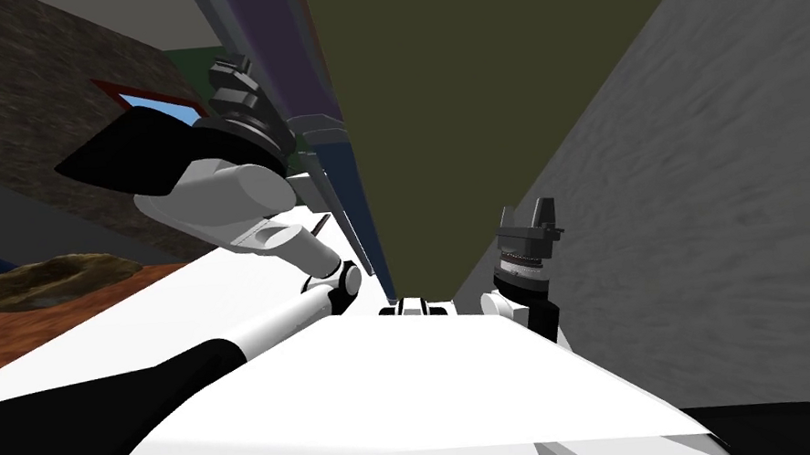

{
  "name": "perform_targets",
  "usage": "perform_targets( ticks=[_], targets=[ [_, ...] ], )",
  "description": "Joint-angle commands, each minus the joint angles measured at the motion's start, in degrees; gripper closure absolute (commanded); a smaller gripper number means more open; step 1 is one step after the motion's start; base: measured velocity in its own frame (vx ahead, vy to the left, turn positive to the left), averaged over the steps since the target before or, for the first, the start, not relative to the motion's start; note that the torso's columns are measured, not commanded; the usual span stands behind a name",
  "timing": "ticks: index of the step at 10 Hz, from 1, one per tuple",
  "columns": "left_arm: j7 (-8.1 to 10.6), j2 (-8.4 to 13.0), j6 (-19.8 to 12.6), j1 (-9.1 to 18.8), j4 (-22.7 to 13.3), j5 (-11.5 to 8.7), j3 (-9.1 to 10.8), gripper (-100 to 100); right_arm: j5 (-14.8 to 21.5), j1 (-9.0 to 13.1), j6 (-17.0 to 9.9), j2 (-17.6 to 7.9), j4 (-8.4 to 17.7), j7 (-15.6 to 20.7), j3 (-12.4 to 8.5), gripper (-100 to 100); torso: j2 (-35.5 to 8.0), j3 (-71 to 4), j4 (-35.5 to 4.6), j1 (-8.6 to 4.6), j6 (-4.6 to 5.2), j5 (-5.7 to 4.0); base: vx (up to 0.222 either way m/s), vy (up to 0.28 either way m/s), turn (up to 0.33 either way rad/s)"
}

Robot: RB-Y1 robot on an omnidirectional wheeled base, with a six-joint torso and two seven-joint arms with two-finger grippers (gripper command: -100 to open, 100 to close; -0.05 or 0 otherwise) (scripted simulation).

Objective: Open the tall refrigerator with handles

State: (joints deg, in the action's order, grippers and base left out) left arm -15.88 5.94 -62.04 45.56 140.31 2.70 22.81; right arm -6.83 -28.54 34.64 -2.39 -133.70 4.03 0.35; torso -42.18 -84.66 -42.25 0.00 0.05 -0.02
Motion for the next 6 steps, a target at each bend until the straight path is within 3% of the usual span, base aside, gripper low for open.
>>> perform_targets(
  ticks=[1, 6],
  targets=[
    [-1.08, 1.8, -2.8, 2.1, -1.4, 0.4, -0.16, -100, 0.0, 0.0, 0.0, 0.0, 0.0, 0.0, 0.0, 0, 0.0, 0.0, 0.0, -0.13, 0.05, -0.09, -0.007, 0.007, 0.006],
    [-3.31, 2.3, -8.7, 6.5, -4.3, 0.9, -0.23, -100, 0.0, 0.0, 0.0, 0.0, 0.0, 0.0, 0.0, 0, 0.2, -0.2, 0.0, -0.3, 0.15, -0.22, -0.007, 0.003, 0.007]
  ],
)
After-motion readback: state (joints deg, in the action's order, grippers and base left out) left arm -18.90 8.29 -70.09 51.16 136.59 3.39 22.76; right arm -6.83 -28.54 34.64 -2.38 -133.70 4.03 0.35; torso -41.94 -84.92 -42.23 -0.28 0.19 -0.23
